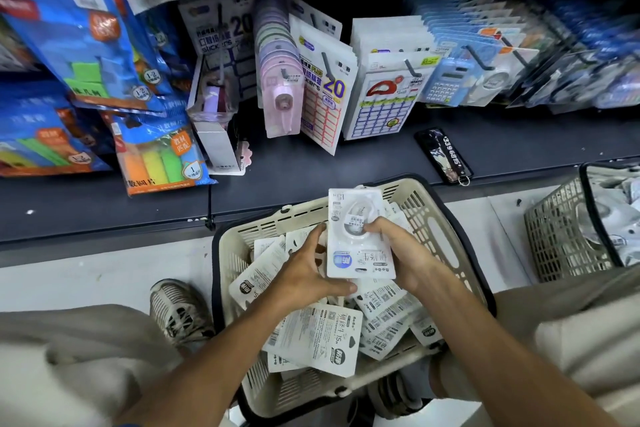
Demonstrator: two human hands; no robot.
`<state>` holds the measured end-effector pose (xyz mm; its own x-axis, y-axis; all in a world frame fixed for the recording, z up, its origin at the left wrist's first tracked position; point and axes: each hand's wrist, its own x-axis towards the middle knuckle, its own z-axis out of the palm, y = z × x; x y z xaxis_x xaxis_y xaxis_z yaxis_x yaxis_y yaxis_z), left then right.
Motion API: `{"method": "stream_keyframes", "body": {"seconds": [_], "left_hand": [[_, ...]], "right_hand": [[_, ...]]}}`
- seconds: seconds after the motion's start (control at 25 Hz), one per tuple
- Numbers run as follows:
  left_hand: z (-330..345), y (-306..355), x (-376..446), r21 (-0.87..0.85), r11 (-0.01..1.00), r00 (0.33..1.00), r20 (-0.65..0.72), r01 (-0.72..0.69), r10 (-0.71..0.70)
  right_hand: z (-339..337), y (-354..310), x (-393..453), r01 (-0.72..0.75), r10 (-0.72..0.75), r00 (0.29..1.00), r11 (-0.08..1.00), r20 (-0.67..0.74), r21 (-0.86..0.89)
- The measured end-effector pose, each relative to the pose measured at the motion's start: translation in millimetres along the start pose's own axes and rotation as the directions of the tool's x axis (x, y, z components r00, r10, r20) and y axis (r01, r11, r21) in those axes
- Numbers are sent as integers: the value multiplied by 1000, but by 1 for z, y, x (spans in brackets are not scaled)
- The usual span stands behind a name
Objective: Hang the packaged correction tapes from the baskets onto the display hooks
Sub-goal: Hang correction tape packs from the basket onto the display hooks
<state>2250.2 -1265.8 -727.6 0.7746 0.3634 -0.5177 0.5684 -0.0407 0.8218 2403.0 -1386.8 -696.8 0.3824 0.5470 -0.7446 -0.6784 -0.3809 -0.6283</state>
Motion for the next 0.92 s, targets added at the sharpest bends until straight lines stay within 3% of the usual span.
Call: {"method": "stream_keyframes", "body": {"seconds": [0.08, 0.2, 0.28, 0.36, 0.48, 0.56, 0.64, 0.72, 0.76, 0.84, 0.92], "left_hand": [[2, 2, -2, -5, 1000, 1000, 15, 16, -16], [1, 5, 0, 96, 991, 986, -148, 90, -75], [-11, 8, 2, -22, 997, 966, -248, 71, -74], [-30, 18, 5, -215, 976, 944, -316, 24, -93], [-57, 26, 12, -469, 883, 908, -360, 23, -215], [-64, 33, 15, -612, 790, 919, -293, 33, -265], [-65, 37, 16, -578, 815, 969, -177, 39, -172], [-64, 42, 14, -510, 860, 994, -76, 35, -85], [-63, 44, 13, -507, 860, 997, -10, 59, -74], [-62, 48, 8, -521, 844, 985, 163, 132, -53], [-61, 46, 6, -413, 901, 952, 307, 134, -1]], "right_hand": [[4, 7, 4, -3, 3, 1000, 1000, 25, 6], [-1, 3, 7, 75, -75, 997, 996, -18, 45], [-19, -17, 3, 171, -167, 983, 985, -80, 36], [-38, -43, -8, 268, -279, 960, 929, -9, -254], [-27, -70, -28, 319, -167, 945, 662, 281, -679], [-8, -77, -34, 328, -79, 940, 475, 332, -816], [9, -81, -41, 354, -122, 935, 358, 332, -864], [16, -86, -46, 428, -262, 896, 298, 358, -853], [16, -89, -46, 458, -306, 869, 204, 388, -865], [17, -91, -43, 460, -294, 827, -136, 479, -877], [29, -82, -42, 535, -270, 751, -286, 602, -795]]}}
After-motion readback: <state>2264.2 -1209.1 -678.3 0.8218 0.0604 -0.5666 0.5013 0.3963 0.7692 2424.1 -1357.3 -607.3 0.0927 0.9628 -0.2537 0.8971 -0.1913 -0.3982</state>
